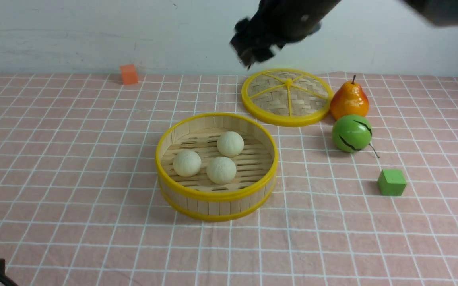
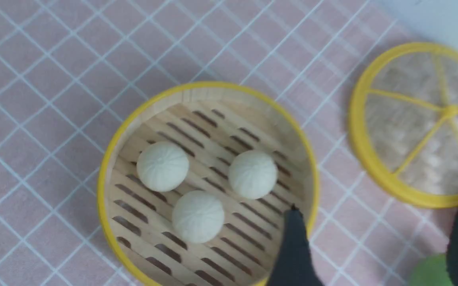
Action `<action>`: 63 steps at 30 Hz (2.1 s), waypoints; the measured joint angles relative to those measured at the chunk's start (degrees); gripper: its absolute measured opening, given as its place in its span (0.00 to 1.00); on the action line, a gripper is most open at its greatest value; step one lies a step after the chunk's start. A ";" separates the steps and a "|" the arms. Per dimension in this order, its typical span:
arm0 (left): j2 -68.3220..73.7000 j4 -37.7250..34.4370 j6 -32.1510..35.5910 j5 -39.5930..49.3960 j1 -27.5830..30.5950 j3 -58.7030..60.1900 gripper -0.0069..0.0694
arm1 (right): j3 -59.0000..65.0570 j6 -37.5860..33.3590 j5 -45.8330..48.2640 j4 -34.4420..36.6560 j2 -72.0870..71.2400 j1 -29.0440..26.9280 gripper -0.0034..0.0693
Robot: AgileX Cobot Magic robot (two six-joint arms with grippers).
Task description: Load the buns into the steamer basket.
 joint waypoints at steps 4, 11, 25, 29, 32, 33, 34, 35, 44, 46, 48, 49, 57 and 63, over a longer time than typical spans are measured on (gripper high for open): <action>0.00 0.00 0.00 0.00 0.00 0.00 0.21 | 0.00 0.91 3.39 -3.09 -8.55 0.00 0.41; 0.00 0.06 0.00 0.06 0.00 0.00 0.21 | 9.16 1.70 4.58 -2.42 -23.49 0.00 0.02; 0.00 0.12 0.00 0.06 0.00 0.00 0.23 | 89.19 9.04 -36.10 0.08 -65.35 0.00 0.03; 0.00 0.12 0.00 0.06 0.00 0.00 0.23 | 108.43 9.19 -52.23 0.17 -71.79 0.00 0.04; 0.00 0.12 0.00 0.06 0.00 0.00 0.23 | 117.47 9.24 -58.77 0.17 -73.44 0.00 0.04; 0.00 0.12 0.00 0.06 0.00 0.00 0.23 | 123.26 9.24 -63.29 0.17 -74.12 0.00 0.05; 0.00 0.12 0.00 0.06 0.00 0.00 0.23 | 125.87 9.24 -65.22 0.17 -74.18 0.00 0.05; 0.00 0.12 0.00 0.06 0.00 0.00 0.23 | 128.75 9.24 -67.31 0.17 -74.32 0.00 0.05; 0.00 0.16 0.00 0.17 0.00 0.00 0.25 | 132.04 9.36 -65.46 0.43 -86.13 -5.15 0.05; 0.00 0.16 0.00 0.17 0.00 0.00 0.25 | 132.04 9.36 -64.23 0.43 -89.10 -7.28 0.05; 0.00 0.16 0.00 0.24 0.00 0.00 0.26 | 132.06 9.40 -61.59 0.43 -97.70 -14.27 0.05; 0.00 0.16 0.00 0.24 0.00 0.00 0.26 | 132.06 9.40 -60.97 0.43 -99.52 -15.87 0.05; 0.00 0.24 0.00 0.48 0.00 0.00 0.26 | 131.91 9.47 -47.45 4.19 -110.51 -33.20 0.05; 0.00 0.37 0.00 0.51 0.00 0.00 0.27 | 131.57 9.77 -45.66 5.58 -110.58 -35.37 0.05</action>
